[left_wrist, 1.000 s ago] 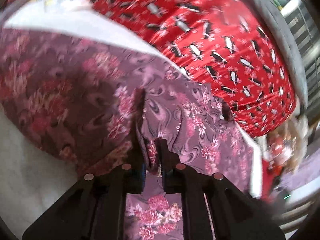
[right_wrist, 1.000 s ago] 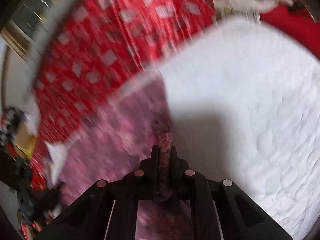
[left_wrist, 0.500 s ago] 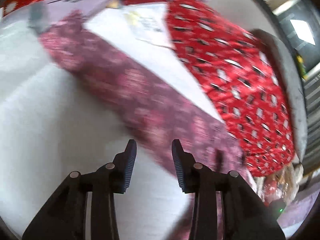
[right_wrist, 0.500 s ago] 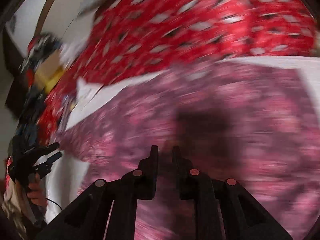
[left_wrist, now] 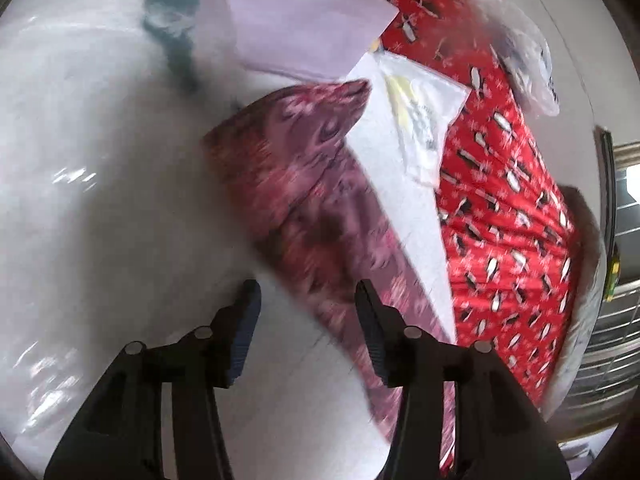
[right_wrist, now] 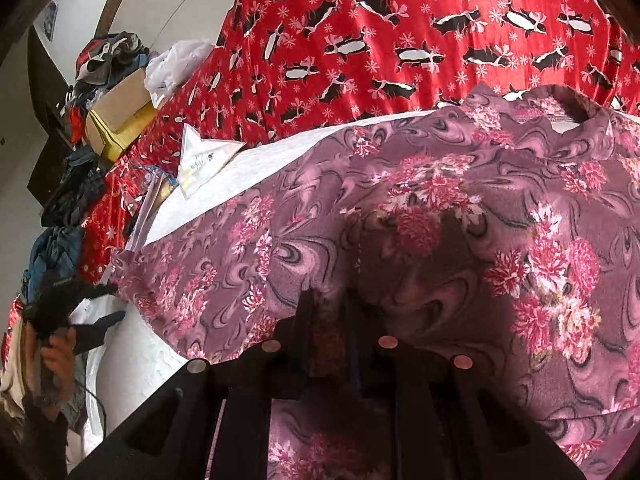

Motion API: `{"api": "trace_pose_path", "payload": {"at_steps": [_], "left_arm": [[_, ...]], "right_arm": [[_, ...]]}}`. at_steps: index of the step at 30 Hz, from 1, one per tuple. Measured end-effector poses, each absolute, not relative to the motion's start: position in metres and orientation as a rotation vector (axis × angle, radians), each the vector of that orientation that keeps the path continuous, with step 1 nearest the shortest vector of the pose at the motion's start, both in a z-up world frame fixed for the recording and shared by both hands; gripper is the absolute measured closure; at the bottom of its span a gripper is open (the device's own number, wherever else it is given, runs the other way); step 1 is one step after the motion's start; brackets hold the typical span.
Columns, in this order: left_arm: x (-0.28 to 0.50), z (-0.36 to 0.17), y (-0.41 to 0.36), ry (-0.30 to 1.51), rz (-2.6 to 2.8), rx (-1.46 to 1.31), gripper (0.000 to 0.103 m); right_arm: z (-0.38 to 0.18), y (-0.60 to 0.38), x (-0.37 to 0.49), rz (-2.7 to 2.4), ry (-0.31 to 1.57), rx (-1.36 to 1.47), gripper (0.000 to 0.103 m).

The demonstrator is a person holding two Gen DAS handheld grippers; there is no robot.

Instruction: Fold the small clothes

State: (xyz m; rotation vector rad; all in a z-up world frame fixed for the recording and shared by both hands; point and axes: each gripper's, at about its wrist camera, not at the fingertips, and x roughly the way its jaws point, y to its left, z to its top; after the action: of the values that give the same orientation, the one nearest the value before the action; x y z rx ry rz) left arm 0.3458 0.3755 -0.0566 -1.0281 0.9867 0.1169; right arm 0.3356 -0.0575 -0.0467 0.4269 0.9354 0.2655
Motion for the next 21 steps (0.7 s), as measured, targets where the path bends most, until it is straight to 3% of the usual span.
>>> {"api": "trace_pose_path", "payload": {"at_steps": [3,5,6,18,21], "left_arm": [[0.357,-0.062,0.381,0.937,0.131,-1.110,0.055],[0.361,-0.063,0.387,0.928,0.141,-1.119,0.076],[0.364,-0.064,0.386,0.936,0.135,-1.112,0.102],[0.352,0.035,0.293,0.815,-0.002,-0.807,0.101],[0.354,0.060,0.255,0.802,-0.071,-0.739,0.101]], "right_arm": [[-0.046,-0.056,0.335,0.261,0.931,0.414,0.086],[-0.045,-0.059,0.334,0.262,0.931,0.417,0.086],[-0.045,-0.058,0.334,0.262,0.931,0.416,0.086],[-0.024,-0.062,0.332,0.251,0.972,0.386,0.087],[-0.010,-0.082,0.315,0.171,0.935,0.279,0.080]]}}
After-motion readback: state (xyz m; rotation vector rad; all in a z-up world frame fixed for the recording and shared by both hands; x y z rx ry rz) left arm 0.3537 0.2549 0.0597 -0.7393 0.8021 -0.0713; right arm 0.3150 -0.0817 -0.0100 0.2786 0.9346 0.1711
